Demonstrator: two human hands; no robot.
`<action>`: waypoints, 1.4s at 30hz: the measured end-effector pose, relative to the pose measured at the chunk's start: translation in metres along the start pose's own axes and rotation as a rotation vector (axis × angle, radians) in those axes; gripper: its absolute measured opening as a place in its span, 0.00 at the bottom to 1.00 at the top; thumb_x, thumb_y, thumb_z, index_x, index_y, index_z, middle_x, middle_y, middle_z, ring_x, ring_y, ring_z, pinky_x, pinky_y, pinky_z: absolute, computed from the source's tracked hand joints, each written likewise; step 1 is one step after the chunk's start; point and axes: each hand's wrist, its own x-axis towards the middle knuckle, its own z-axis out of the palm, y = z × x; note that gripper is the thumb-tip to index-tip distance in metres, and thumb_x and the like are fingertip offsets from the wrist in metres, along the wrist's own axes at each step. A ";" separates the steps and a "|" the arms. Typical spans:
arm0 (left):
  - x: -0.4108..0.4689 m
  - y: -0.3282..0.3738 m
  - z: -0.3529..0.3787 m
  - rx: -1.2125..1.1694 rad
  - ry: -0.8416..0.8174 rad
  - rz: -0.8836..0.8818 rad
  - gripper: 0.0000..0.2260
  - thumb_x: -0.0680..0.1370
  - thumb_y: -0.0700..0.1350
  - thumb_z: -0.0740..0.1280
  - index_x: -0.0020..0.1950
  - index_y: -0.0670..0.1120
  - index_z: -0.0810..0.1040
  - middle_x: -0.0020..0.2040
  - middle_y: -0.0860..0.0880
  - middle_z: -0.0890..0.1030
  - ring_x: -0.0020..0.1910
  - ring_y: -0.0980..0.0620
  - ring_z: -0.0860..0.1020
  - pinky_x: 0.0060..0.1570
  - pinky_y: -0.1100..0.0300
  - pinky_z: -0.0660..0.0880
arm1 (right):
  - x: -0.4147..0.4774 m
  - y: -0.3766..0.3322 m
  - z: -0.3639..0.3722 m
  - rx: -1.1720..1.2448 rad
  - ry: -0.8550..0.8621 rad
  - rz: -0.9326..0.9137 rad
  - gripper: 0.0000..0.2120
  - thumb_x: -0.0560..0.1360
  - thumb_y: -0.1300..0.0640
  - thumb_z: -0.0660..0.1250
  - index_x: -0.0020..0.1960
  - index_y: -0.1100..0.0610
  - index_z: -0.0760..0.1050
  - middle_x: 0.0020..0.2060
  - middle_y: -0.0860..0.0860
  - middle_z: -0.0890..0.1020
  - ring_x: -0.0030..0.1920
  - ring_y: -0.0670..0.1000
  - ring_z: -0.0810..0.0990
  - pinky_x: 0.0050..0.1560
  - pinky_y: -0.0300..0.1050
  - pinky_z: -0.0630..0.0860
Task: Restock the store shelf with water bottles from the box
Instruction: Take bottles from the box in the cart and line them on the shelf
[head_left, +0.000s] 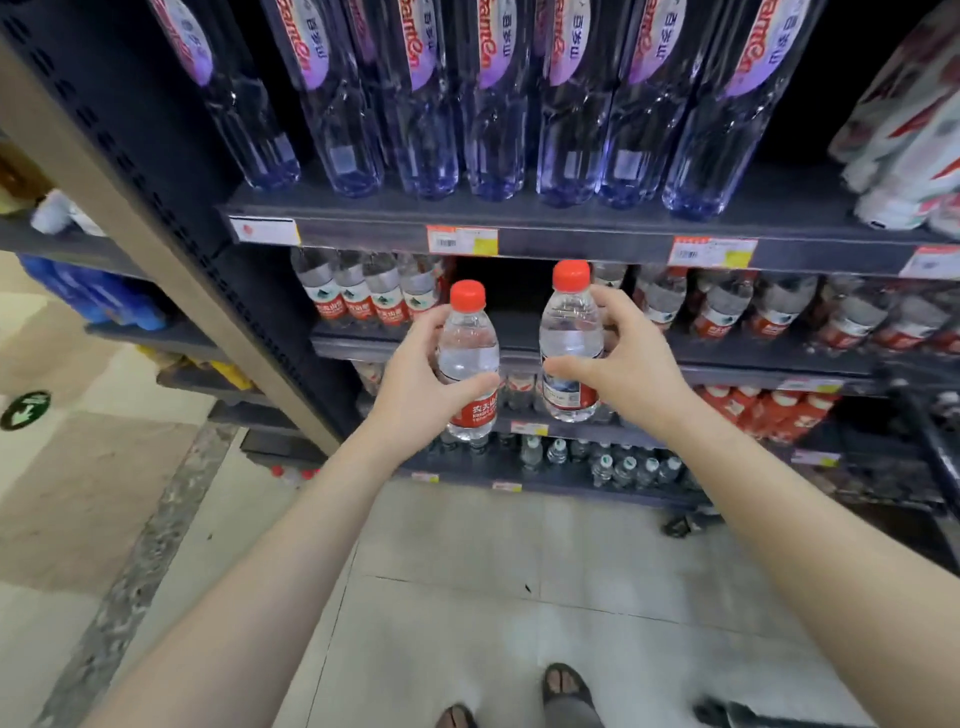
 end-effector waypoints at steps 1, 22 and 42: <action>0.006 -0.011 0.001 -0.009 -0.023 0.006 0.32 0.72 0.44 0.80 0.72 0.59 0.72 0.63 0.59 0.82 0.62 0.57 0.81 0.65 0.49 0.78 | 0.001 0.007 0.006 -0.005 0.020 0.010 0.33 0.66 0.59 0.82 0.65 0.41 0.73 0.52 0.40 0.84 0.49 0.39 0.83 0.54 0.40 0.80; 0.143 -0.220 0.155 -0.103 0.014 0.409 0.28 0.72 0.43 0.82 0.68 0.54 0.76 0.54 0.56 0.86 0.53 0.61 0.84 0.53 0.61 0.81 | 0.128 0.246 0.048 0.171 0.455 -0.218 0.28 0.65 0.56 0.82 0.60 0.43 0.76 0.52 0.47 0.86 0.50 0.47 0.86 0.56 0.53 0.83; 0.182 -0.208 0.182 -0.269 -0.096 0.501 0.33 0.67 0.48 0.84 0.70 0.56 0.76 0.56 0.51 0.87 0.56 0.51 0.86 0.56 0.49 0.83 | 0.184 0.258 0.022 -0.002 0.507 -0.266 0.40 0.70 0.59 0.81 0.77 0.54 0.67 0.61 0.45 0.80 0.58 0.46 0.81 0.59 0.41 0.79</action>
